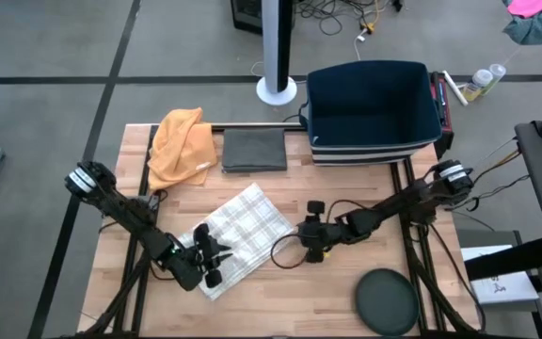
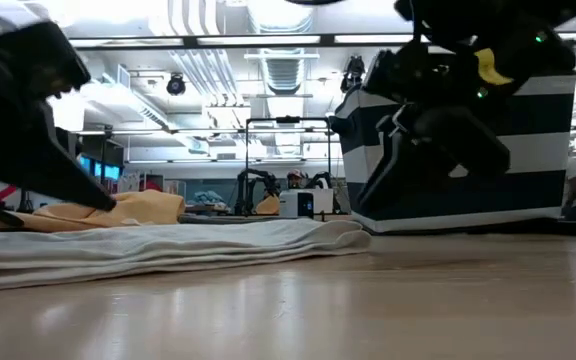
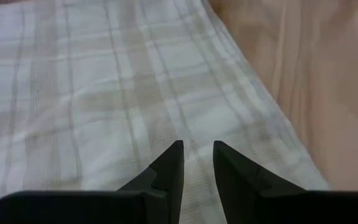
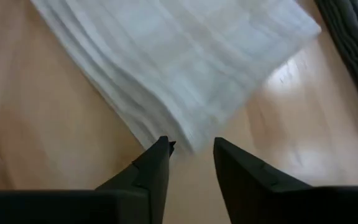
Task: Fold kitchen towel into neat rectangle
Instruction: Fold the white patterned towel
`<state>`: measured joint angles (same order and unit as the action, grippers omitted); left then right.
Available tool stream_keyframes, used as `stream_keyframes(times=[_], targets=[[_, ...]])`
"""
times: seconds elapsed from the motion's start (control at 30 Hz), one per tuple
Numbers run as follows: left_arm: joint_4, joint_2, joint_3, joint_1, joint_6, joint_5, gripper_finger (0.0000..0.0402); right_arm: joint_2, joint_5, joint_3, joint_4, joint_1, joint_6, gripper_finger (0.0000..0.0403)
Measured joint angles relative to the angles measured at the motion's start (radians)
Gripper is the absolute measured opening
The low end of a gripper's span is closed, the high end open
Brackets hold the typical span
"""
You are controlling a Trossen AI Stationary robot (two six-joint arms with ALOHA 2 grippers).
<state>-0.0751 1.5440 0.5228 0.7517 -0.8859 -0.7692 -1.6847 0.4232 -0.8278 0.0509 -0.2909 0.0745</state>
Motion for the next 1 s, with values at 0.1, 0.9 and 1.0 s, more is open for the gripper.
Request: stream_keyframes(times=[0.1, 0.9, 1.0], targets=[[-0.005, 0.013, 0.001, 0.000, -0.016, -0.001, 0.0077, -0.002, -0.003, -0.013, 0.046, 0.031, -0.056, 0.0132], [-0.005, 0.024, -0.011, 0.000, -0.069, -0.001, 0.0077, -0.171, 0.099, -0.112, 0.022, 0.020, -0.760, 0.0123], [-0.004, 0.024, -0.011, 0.000, -0.072, 0.018, 0.0077, -0.174, 0.112, -0.151, 0.037, 0.013, -0.812, 0.0115]])
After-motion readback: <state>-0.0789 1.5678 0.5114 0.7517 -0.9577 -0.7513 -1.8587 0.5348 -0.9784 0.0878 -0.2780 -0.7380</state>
